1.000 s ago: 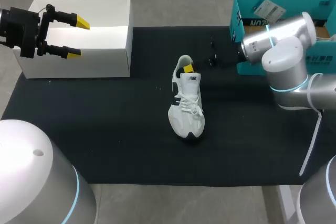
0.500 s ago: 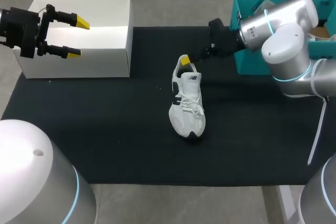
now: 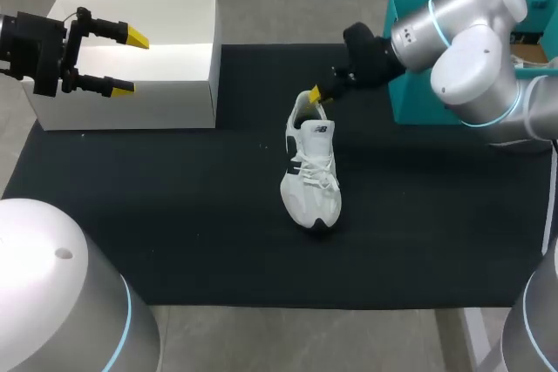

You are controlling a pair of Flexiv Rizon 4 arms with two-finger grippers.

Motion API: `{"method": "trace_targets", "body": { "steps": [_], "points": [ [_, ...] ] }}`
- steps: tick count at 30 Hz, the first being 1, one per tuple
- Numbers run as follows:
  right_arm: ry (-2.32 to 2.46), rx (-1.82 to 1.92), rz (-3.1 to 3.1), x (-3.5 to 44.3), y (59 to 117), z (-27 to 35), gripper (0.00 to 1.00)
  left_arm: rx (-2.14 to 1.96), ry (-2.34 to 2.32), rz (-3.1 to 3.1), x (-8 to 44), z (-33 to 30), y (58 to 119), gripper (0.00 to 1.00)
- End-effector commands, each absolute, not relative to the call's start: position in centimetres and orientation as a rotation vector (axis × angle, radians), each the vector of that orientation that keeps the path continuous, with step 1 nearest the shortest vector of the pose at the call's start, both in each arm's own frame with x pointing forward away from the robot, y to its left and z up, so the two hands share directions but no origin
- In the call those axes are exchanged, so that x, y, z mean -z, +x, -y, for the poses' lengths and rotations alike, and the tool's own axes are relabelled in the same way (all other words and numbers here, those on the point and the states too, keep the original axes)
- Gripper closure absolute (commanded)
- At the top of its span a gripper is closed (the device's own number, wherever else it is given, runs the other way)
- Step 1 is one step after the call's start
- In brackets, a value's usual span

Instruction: Take the shoe out of the shoebox, open the shoe tongue, remove and reinsert the insole, then place the shoe into the shoebox

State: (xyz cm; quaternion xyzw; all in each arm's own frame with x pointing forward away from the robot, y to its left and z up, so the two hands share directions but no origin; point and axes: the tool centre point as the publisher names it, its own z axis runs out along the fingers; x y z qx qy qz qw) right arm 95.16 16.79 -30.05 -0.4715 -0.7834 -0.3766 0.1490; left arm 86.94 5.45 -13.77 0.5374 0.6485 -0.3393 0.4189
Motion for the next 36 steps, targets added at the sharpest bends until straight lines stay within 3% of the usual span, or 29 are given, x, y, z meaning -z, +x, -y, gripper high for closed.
{"method": "trace_targets", "body": {
  "steps": [1,18,36],
  "points": [
    [-1.359,1.082,2.255,30.0,95.0,-16.8,1.00,0.849,1.350,-1.628,13.8,-5.4,86.9,0.00],
    [-1.359,1.082,2.255,30.0,95.0,-16.8,1.00,0.849,1.350,-1.628,13.8,-5.4,86.9,0.00],
    [-1.959,0.367,2.329,32.4,95.9,-19.5,1.00,0.849,1.350,-1.628,13.8,-5.4,86.9,0.00]
  ]
}}
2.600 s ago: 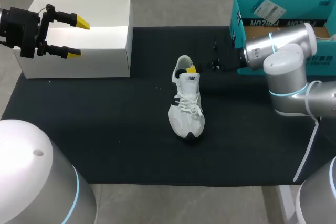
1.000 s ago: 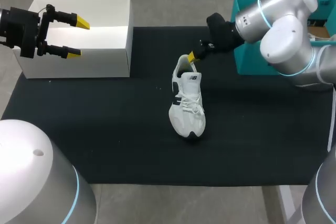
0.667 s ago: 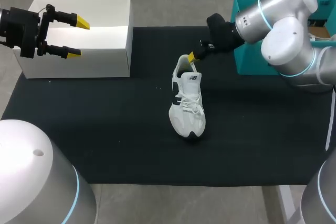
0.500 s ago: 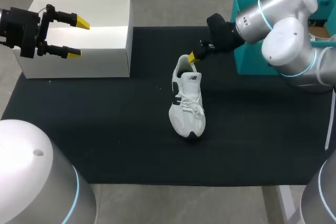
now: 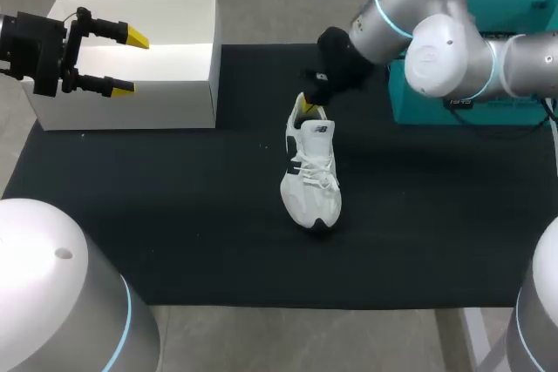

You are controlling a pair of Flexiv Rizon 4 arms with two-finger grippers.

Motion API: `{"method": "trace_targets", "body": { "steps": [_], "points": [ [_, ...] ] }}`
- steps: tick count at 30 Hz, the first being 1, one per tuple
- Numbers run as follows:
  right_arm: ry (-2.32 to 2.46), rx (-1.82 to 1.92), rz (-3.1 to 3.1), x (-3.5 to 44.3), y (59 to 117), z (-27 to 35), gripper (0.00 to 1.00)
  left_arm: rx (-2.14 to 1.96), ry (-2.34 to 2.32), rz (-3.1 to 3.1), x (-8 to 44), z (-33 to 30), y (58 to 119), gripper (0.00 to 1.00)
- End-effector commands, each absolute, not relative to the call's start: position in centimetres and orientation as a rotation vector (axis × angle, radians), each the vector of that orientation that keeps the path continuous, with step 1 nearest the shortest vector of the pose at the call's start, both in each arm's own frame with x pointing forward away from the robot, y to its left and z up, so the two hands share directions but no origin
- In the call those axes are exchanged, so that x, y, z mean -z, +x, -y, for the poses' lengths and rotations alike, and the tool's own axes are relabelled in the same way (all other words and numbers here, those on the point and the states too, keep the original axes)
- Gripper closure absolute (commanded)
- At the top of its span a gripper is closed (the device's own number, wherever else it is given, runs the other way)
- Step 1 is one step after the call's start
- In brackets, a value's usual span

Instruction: Take the shoe out of the shoebox, open the shoe tongue, remove and reinsert the insole, then place the shoe into the shoebox

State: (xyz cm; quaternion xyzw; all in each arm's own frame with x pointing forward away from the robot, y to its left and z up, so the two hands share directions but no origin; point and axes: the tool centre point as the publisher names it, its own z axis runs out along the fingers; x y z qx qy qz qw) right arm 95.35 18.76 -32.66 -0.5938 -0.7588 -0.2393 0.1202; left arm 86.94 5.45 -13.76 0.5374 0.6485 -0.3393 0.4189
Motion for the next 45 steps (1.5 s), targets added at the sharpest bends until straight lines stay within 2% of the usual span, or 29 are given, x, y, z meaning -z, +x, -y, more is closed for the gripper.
{"method": "trace_targets", "body": {
  "steps": [1,20,25,45],
  "points": [
    [-1.959,0.367,2.329,32.4,95.9,-19.5,1.00,0.849,1.350,-1.628,13.8,-5.4,86.9,0.00],
    [-1.959,0.367,2.329,32.4,95.9,-19.5,1.00,0.849,1.350,-1.628,13.8,-5.4,86.9,0.00],
    [-2.006,0.456,2.350,34.0,95.7,-18.8,1.00,0.849,1.350,-1.628,13.8,-5.4,86.9,0.00],
    [-2.117,0.302,2.406,40.5,98.4,-17.9,1.00,0.849,1.350,-1.628,13.8,-5.4,86.9,0.00]
  ]
}}
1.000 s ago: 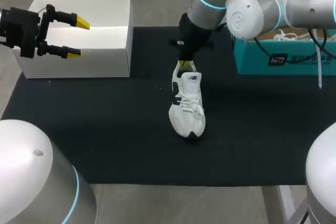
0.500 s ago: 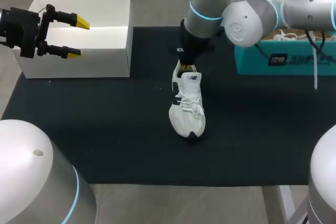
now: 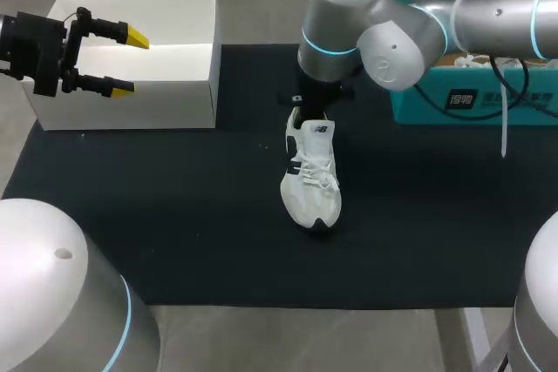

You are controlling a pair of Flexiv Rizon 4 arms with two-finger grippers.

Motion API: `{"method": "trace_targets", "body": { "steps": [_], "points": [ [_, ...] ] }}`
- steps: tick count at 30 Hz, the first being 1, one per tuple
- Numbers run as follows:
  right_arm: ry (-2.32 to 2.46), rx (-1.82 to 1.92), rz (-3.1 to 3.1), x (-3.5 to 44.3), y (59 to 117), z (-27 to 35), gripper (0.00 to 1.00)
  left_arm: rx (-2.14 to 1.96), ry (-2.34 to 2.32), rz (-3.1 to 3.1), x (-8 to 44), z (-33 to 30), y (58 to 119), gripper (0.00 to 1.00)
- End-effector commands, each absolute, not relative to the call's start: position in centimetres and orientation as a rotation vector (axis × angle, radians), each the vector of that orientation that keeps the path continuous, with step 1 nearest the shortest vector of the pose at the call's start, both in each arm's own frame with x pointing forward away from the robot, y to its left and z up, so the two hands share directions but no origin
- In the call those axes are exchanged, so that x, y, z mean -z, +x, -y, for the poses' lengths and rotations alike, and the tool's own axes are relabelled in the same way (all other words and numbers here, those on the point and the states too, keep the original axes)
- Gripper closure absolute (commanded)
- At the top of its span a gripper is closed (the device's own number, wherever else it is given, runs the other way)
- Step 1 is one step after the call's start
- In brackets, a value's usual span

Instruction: Take the shoe out of the shoebox, open the shoe tongue, remove and reinsert the insole, then place the shoe into the shoebox

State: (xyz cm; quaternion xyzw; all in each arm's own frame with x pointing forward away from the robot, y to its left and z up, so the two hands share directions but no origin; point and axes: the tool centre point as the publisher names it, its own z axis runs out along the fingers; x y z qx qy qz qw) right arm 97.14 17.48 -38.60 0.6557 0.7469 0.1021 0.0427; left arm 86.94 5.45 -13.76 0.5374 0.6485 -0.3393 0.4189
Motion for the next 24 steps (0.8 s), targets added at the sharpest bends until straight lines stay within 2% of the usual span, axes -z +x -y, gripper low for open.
{"method": "trace_targets", "body": {
  "steps": [1,7,18,24],
  "points": [
    [2.014,-0.286,-2.291,40.8,98.6,-17.9,1.00,0.849,1.350,-1.628,13.8,-5.4,86.9,0.00],
    [2.034,-0.254,-2.323,42.3,98.8,-18.2,1.00,0.849,1.350,-1.628,13.8,-5.4,86.9,0.00],
    [2.007,-0.197,-2.307,39.1,96.7,-18.4,1.00,0.849,1.350,-1.628,13.8,-5.4,86.9,0.00],
    [2.026,-0.158,-2.323,39.8,96.0,-18.4,1.00,0.849,1.350,-1.628,13.8,-5.4,86.9,0.00]
  ]
}}
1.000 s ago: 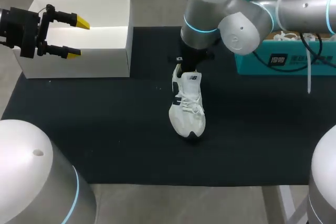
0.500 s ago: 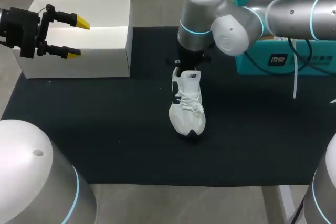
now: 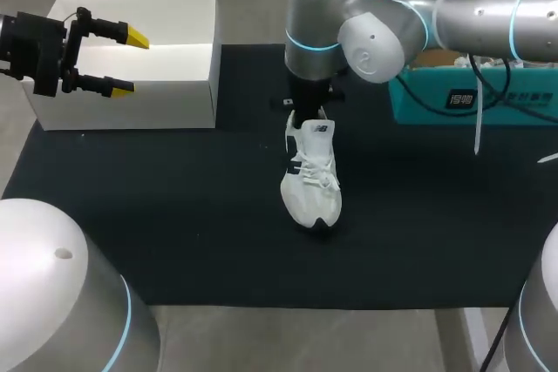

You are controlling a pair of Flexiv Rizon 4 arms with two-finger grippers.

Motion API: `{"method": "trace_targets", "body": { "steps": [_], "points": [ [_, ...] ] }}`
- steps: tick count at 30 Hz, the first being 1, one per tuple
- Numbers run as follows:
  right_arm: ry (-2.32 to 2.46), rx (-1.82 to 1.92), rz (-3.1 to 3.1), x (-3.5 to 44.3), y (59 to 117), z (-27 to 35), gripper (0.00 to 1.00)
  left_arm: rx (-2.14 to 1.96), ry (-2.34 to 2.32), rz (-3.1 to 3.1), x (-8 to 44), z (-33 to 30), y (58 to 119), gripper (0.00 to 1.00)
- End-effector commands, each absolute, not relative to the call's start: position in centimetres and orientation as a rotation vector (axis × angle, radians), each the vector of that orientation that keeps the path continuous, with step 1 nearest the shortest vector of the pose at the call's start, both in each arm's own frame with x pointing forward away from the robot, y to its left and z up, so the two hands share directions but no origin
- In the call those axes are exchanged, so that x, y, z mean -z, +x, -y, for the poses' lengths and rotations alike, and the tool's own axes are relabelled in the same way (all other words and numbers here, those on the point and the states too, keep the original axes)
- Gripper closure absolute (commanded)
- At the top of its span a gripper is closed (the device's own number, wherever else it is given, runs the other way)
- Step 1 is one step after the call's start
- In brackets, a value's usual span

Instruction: Take the shoe out of the shoebox, open the shoe tongue, remove and reinsert the insole, then place the shoe into the shoebox

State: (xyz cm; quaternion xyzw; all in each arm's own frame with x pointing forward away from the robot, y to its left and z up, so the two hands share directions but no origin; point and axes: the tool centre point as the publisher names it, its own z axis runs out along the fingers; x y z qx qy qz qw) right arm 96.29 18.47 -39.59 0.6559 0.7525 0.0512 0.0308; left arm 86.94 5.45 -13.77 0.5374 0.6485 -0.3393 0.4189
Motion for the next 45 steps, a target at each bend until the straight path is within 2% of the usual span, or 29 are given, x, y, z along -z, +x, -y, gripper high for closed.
{"method": "trace_targets", "body": {
  "steps": [1,9,14,22,45],
  "points": [
    [2.041,-0.143,-2.330,40.2,96.0,-18.4,1.00,0.849,1.350,-1.628,13.8,-5.4,86.9,0.00],
    [2.092,-0.098,-2.361,42.6,95.8,-18.2,1.00,0.849,1.350,-1.628,13.8,-5.4,86.9,0.00],
    [2.084,-0.086,-2.354,39.6,95.0,-18.1,1.00,0.849,1.350,-1.628,13.8,-5.4,86.9,0.00],
    [2.172,0.137,-2.479,36.1,94.6,-18.6,1.00,0.849,1.350,-1.628,13.8,-5.4,86.9,0.00],
    [2.223,0.193,-2.477,35.7,94.9,-18.3,1.00,0.849,1.350,-1.628,13.8,-5.4,86.9,0.00]
  ]
}}
